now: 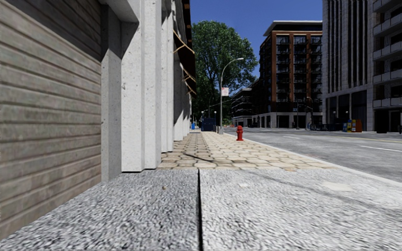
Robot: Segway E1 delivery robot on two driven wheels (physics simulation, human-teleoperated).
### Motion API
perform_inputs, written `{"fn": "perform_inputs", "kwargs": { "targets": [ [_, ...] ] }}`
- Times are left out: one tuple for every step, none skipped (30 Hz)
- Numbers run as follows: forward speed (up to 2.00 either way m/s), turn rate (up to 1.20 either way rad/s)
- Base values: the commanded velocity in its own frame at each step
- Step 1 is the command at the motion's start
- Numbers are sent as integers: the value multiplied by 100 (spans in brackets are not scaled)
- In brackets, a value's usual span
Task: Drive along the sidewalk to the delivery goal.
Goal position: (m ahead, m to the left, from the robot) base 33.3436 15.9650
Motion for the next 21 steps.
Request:
{"fn": "perform_inputs", "kwargs": {
  "targets": [
    [200, 0],
    [200, 0],
    [200, 0],
    [200, 0],
    [200, 0],
    [200, 0],
    [200, 0],
    [200, 0],
    [200, 0],
    [200, 0],
    [200, 0],
    [200, 0],
    [200, 0],
    [200, 0],
    [200, 0],
    [200, 0],
    [200, 0],
    [200, 0],
    [200, 0],
    [200, 0],
    [200, 0]
  ]
}}
